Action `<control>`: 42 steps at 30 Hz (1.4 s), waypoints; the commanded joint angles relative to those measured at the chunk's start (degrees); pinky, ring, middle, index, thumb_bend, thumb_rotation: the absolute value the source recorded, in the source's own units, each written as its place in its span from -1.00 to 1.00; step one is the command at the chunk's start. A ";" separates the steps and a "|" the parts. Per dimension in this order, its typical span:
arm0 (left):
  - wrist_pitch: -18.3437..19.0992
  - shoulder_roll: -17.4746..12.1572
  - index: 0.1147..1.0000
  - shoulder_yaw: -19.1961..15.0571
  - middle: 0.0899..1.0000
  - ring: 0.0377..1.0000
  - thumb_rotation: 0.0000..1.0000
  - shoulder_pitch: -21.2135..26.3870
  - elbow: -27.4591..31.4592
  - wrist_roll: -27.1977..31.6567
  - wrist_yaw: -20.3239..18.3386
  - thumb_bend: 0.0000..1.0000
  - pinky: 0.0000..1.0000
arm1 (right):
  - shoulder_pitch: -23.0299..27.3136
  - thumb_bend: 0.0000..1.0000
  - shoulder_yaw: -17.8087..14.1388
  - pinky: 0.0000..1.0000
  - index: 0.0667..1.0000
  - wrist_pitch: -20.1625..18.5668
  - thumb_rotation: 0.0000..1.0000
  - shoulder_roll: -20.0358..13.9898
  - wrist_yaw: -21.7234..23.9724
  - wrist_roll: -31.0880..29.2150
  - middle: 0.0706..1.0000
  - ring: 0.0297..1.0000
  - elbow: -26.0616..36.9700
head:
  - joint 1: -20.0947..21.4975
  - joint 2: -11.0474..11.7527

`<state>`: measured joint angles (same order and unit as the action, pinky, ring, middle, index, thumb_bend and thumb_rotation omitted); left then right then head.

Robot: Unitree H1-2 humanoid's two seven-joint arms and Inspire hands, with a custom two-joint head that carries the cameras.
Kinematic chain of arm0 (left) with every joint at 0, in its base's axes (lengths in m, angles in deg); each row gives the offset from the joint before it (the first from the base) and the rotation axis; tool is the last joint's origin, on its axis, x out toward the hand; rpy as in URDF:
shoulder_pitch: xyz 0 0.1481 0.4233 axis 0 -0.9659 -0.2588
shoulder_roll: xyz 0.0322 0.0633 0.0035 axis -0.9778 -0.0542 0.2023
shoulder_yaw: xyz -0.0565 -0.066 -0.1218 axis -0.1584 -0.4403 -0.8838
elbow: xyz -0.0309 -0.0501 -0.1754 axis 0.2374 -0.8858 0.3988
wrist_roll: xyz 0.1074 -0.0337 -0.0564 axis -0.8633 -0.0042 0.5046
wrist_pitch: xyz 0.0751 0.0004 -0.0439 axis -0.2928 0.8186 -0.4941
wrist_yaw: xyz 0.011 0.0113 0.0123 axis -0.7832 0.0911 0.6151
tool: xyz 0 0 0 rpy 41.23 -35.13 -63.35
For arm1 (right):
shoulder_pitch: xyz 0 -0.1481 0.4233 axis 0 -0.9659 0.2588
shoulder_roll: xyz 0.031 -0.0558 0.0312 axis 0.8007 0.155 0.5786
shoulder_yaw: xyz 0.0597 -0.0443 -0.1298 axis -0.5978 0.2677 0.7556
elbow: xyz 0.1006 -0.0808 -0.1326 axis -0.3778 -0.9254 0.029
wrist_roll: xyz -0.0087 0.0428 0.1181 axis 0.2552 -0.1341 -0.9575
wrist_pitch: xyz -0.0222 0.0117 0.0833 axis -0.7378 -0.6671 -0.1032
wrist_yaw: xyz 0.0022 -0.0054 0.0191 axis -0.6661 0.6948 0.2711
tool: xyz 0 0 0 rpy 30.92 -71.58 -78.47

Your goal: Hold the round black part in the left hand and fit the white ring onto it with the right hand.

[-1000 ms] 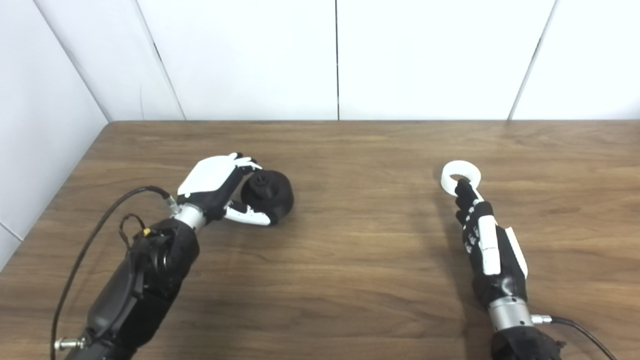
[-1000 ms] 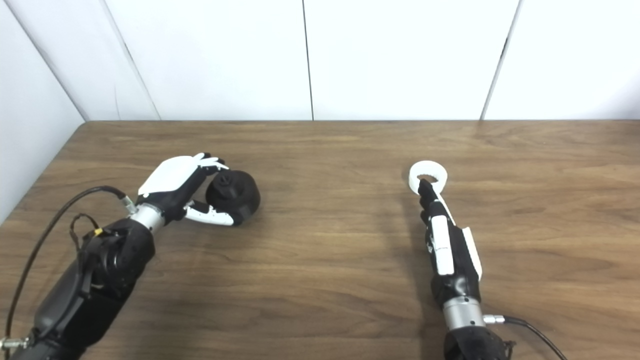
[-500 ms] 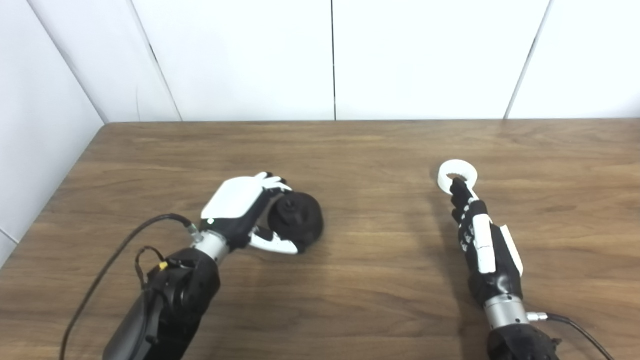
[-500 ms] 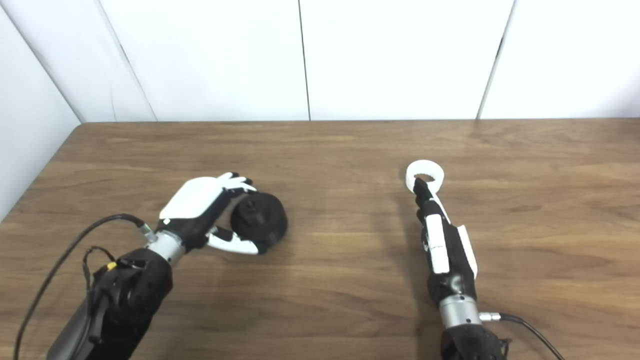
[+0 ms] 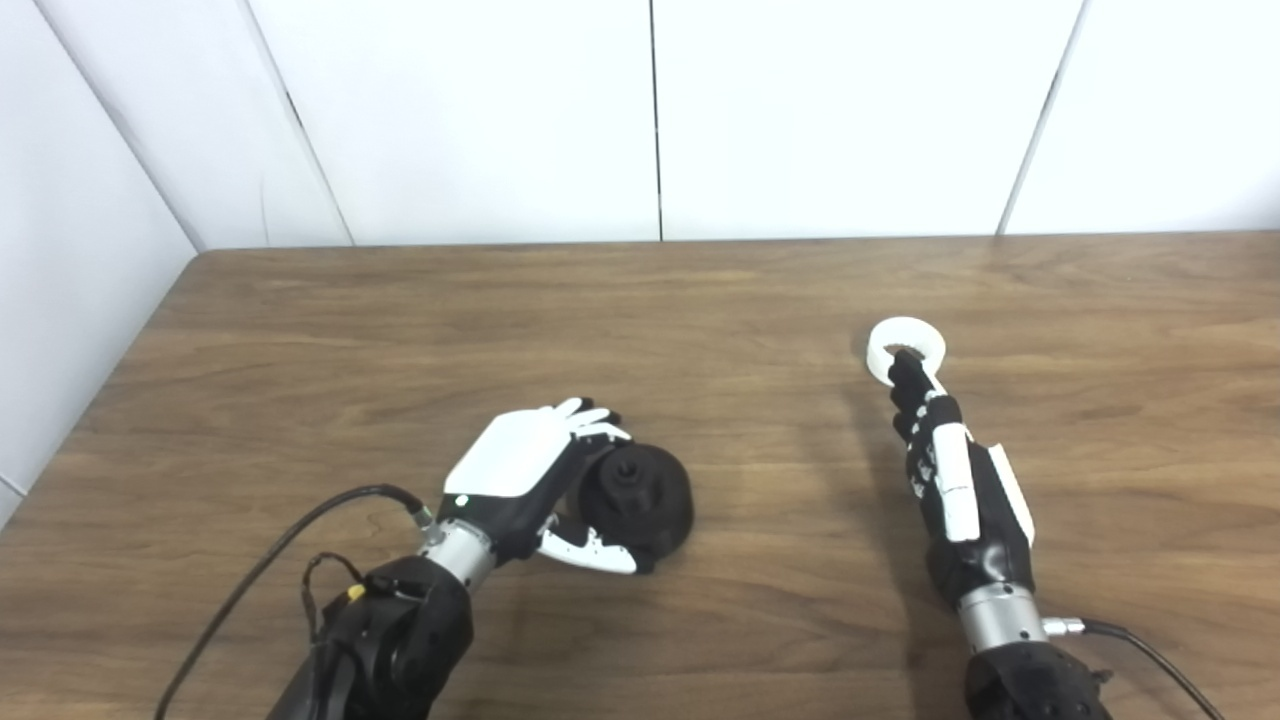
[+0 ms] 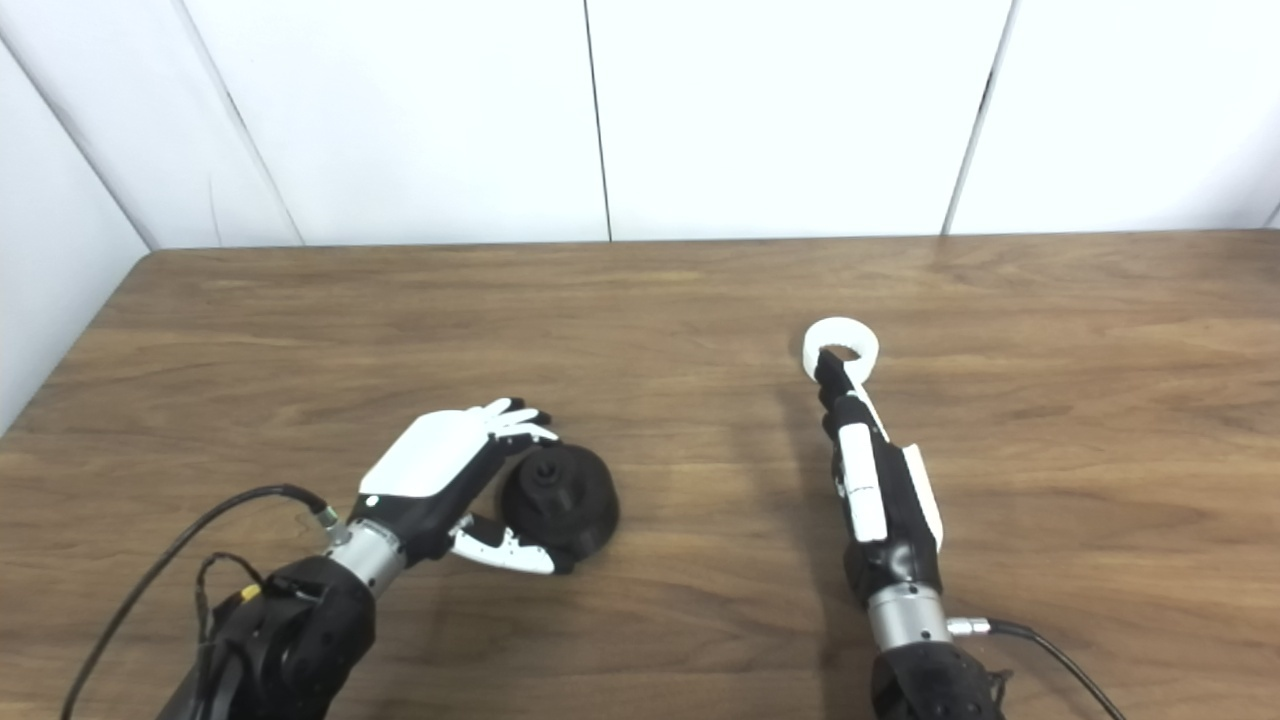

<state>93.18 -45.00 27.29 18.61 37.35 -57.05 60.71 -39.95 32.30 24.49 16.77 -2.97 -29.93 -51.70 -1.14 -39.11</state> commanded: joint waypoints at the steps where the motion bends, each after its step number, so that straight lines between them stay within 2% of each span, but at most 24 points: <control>1: -1.83 0.25 0.28 -0.07 0.81 0.95 -0.11 0.80 1.11 -0.85 1.43 0.57 0.91 | -2.27 0.23 0.05 0.99 0.85 0.75 1.00 3.73 -0.43 0.39 0.89 0.96 2.50 | -0.06 -0.05; 9: -2.91 1.70 0.26 0.71 0.81 0.95 -0.13 0.16 0.65 -1.29 1.02 0.57 0.91 | -2.52 0.24 0.29 0.99 0.86 0.09 1.00 3.53 -0.68 0.45 0.91 0.97 3.23 | 0.41 -0.30; 29: -5.18 2.70 0.25 0.92 0.79 0.94 -0.16 -0.75 -0.45 -2.48 0.84 0.53 0.90 | -3.35 0.26 -0.17 0.98 0.85 -0.64 1.00 3.48 -1.30 0.58 0.90 0.95 6.45 | 0.93 -0.51; 35: -5.40 2.72 0.25 0.89 0.79 0.94 -0.17 -0.87 -0.52 -2.45 1.08 0.54 0.90 | -3.04 0.25 -2.97 0.91 0.80 -2.29 1.00 1.77 -1.02 -1.35 0.88 0.93 14.36 | 1.47 -0.62; 40: -5.40 3.01 0.25 1.09 0.79 0.94 -0.15 -0.95 -0.97 -2.72 1.43 0.53 0.89 | -0.98 0.22 -7.59 0.86 0.74 -6.04 0.87 -1.00 -0.62 -2.79 0.82 0.89 23.05 | 1.57 -0.63; 42: -5.32 3.24 0.26 1.21 0.79 0.94 -0.15 -0.97 -1.12 -2.84 1.57 0.54 0.89 | 0.32 0.27 -9.58 0.85 0.72 -8.10 0.78 -2.62 -0.19 -3.06 0.80 0.89 25.59 | 1.66 -0.71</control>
<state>88.67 -41.87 28.31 16.95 36.33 -58.60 61.70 -39.84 23.31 17.38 15.16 -3.92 -32.62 -28.81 0.44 -39.73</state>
